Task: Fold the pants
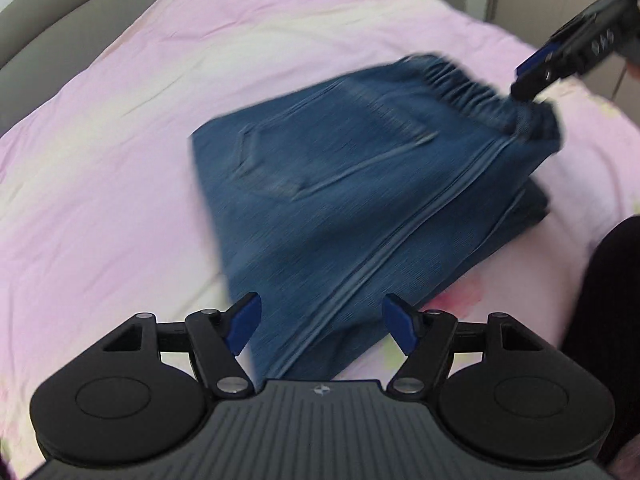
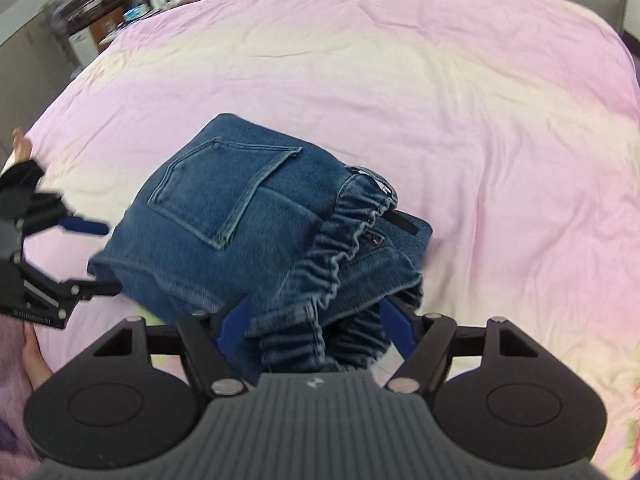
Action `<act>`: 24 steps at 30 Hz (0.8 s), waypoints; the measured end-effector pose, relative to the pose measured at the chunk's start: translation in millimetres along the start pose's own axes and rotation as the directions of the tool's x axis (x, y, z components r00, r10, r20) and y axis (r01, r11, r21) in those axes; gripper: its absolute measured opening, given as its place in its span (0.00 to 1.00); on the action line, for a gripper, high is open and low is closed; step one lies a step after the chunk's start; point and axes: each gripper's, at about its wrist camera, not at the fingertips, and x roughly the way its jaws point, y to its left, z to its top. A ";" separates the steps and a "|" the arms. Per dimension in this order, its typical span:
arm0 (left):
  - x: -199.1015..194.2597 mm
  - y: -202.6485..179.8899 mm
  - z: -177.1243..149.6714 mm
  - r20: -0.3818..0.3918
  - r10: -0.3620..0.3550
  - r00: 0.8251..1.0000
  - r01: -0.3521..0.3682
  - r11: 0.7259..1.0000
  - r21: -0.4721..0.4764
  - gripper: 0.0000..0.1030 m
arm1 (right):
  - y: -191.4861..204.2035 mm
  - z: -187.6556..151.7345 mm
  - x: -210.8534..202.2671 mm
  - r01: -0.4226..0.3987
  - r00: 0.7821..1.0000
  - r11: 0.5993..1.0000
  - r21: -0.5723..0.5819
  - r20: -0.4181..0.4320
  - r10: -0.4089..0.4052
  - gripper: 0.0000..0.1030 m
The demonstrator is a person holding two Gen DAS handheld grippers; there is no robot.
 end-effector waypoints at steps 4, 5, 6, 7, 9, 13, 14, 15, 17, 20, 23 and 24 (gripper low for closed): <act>14.4 19.3 -14.9 -0.049 0.000 0.999 -0.002 0.999 -0.046 0.79 | -6.4 10.9 28.4 0.009 1.000 0.994 0.105 -0.031 -0.006 0.57; 19.3 21.1 -17.2 -0.052 -0.006 0.999 0.003 0.998 -0.058 0.79 | -9.0 13.0 36.2 0.021 0.999 0.991 0.130 -0.040 -0.016 0.57; 23.1 21.8 -17.8 -0.051 -0.014 0.999 0.011 0.998 -0.067 0.79 | -12.4 14.8 45.1 0.028 0.999 0.987 0.157 -0.050 -0.021 0.57; 26.2 22.2 -18.5 -0.049 -0.022 0.999 0.018 0.997 -0.073 0.78 | -16.6 16.5 53.0 0.029 0.998 0.982 0.184 -0.056 -0.019 0.56; 30.7 21.9 -18.4 -0.044 -0.024 0.999 0.020 0.997 -0.079 0.69 | -26.6 19.9 65.9 0.019 0.998 0.966 0.258 -0.062 -0.003 0.55; 33.5 21.1 -16.3 -0.046 0.003 0.999 -0.007 0.997 -0.079 0.51 | -32.8 26.2 67.9 0.013 0.998 0.948 0.319 -0.060 0.007 0.37; 31.4 23.2 -17.7 -0.045 0.003 0.999 -0.007 0.997 -0.082 0.46 | -28.3 28.8 61.8 0.013 0.999 0.958 0.288 -0.046 0.001 0.21; 30.3 25.2 -18.8 -0.043 0.001 0.999 -0.005 0.996 -0.086 0.42 | -23.1 31.2 52.4 -0.015 0.999 0.963 0.269 -0.026 0.023 0.07; 30.0 28.9 -20.3 -0.039 -0.003 0.999 -0.001 0.995 -0.101 0.39 | -11.1 36.9 34.5 -0.035 0.999 0.970 0.239 -0.008 0.038 0.05; 28.7 29.1 -20.5 -0.035 0.012 0.999 -0.017 0.992 -0.125 0.36 | 3.0 43.7 1.6 -0.085 0.995 0.971 0.223 0.061 0.073 0.03; 26.4 24.2 -21.2 -0.021 0.028 0.999 -0.030 0.993 -0.112 0.32 | 12.2 39.5 -31.9 -0.110 0.987 0.970 0.219 0.140 0.080 0.02; 24.9 24.8 -22.9 -0.018 0.028 0.999 -0.029 0.994 -0.109 0.30 | 12.8 33.4 -41.2 -0.109 0.984 0.968 0.225 0.160 0.074 0.01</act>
